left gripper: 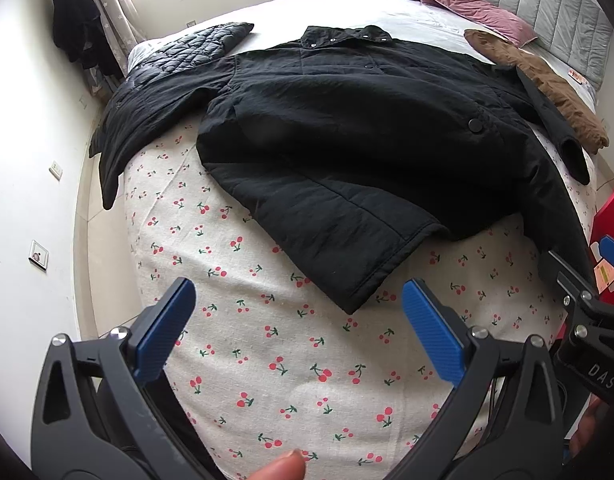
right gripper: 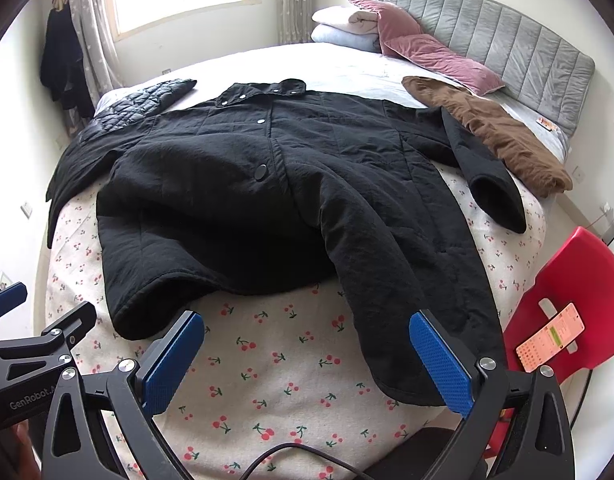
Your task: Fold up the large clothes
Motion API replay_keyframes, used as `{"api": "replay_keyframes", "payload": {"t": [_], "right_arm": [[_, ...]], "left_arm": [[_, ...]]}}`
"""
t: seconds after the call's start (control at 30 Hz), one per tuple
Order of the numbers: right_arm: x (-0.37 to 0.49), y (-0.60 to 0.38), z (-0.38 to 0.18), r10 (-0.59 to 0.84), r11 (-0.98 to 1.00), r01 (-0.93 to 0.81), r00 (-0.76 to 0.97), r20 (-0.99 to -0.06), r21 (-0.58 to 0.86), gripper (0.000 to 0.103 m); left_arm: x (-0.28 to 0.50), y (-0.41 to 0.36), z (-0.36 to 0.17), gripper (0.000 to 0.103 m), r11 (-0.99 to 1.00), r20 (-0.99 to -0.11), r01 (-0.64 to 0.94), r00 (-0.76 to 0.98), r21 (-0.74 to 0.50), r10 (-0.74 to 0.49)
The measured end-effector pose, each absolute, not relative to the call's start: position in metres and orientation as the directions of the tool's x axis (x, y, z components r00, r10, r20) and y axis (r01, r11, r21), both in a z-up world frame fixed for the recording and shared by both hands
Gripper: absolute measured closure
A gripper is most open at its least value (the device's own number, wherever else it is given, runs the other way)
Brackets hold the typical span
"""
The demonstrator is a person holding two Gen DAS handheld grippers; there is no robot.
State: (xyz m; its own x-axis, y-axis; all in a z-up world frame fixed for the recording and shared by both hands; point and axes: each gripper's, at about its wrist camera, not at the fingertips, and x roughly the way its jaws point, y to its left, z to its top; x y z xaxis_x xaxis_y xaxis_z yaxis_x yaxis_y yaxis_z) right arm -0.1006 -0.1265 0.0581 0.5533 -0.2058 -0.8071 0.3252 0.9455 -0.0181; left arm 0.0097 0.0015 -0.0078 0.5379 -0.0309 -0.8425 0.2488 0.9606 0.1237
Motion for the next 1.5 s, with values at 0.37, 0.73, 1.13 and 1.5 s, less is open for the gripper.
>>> {"api": "replay_keyframes", "payload": {"t": [0.37,0.73,1.13,1.5], "right_arm": [[-0.099,-0.126,0.057,-0.209,0.943,0.331,0.547,-0.811,-0.019,0.000],[-0.097,-0.138,0.056,-0.184,0.947,0.322,0.568,-0.802,0.011,0.000],[-0.091,-0.163,0.048,-0.157,0.945,0.325,0.573,-0.805,0.046,0.000],[-0.087,-0.185,0.041,-0.158,0.935,0.349,0.565,-0.810,0.062,0.000]], "left_arm": [[0.012,0.005,-0.014,0.000,0.963,-0.849,0.247,0.527,0.110,-0.039],[0.016,0.001,-0.018,0.000,0.965,-0.852,0.231,0.523,0.123,-0.016],[0.027,-0.013,-0.020,0.000,0.969,-0.849,0.206,0.528,0.138,0.008],[0.035,-0.026,-0.026,0.000,0.967,-0.859,0.213,0.512,0.139,0.010]]}}
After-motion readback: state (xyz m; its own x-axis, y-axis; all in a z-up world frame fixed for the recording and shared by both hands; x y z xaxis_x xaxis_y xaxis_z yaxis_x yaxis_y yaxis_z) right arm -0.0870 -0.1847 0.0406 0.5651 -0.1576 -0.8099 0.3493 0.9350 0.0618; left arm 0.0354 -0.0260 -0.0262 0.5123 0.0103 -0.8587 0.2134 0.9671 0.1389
